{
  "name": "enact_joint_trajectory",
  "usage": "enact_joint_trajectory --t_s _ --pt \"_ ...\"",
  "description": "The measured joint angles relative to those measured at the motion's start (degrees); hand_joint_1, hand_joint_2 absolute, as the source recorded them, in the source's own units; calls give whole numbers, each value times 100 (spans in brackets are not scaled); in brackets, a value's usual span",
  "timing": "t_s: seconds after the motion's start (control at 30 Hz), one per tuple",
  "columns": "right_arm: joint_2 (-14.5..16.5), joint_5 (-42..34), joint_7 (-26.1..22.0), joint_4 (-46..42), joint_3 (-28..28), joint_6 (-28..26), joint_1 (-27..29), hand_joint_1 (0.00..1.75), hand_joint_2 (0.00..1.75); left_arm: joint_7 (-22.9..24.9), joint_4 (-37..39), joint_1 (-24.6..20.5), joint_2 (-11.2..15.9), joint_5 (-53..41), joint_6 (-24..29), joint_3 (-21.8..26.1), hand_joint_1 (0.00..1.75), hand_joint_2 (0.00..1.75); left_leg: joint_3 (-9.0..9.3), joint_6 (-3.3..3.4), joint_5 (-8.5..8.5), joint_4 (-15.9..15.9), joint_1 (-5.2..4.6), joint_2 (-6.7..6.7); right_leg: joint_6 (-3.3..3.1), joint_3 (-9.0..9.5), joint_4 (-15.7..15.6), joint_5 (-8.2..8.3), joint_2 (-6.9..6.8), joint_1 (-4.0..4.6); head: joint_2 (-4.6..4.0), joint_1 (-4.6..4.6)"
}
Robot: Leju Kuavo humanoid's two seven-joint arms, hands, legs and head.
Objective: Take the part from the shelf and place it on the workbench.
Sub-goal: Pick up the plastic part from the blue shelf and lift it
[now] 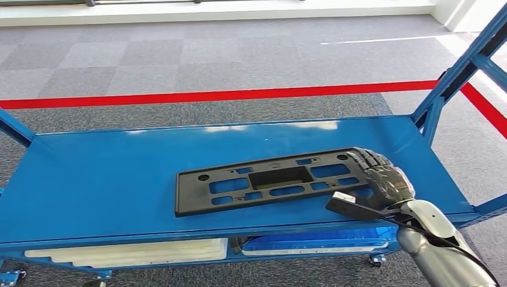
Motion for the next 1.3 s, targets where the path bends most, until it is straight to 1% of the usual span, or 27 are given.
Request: enact_joint_trajectory --t_s 0.2,0.33,0.57,0.8,0.83,0.93,0.97,1.3 --pt "59 142 -1 -11 247 -5 -118 0 175 -9 0 -1 0 -31 -4 -3 0 0 -1 0 0 0 0 0 0 0 0 0 0 0 0 0" --pt "88 197 -10 69 493 66 -307 0 175 -26 0 -5 0 -63 -23 -19 0 0 1 0 0 0 0 1 0 0 0 0 1 0 0 -1" --pt "162 200 -8 458 957 171 -682 0 175 -35 0 -27 -1 -119 -57 -78 0 0 4 -1 1 0 0 0 0 2 1 0 1 0 0 -1" --pt "231 169 28 840 1257 195 -1005 0 175 -27 2 -58 -14 -124 -59 -140 0 0 12 -1 1 0 0 1 0 7 0 0 2 0 0 -1" --pt "234 158 44 887 1284 190 -1031 25 175 -25 2 -58 -16 -123 -59 -143 0 0 14 -1 1 0 0 1 0 9 0 0 1 0 0 -1" --pt "237 103 79 1002 1338 179 -1081 156 175 -24 2 -58 -21 -122 -58 -144 0 0 21 -1 1 0 0 1 0 16 0 0 1 0 0 -1" --pt "233 72 82 1041 1355 192 -1095 175 175 -24 2 -58 -21 -122 -58 -144 0 0 23 -1 1 0 0 1 0 18 -1 0 1 0 0 -1" --pt "4 -386 -105 1155 1444 249 -1128 175 175 -43 2 -60 -22 -119 -55 -144 0 0 49 -1 0 0 0 0 0 47 -9 0 1 0 0 -1"
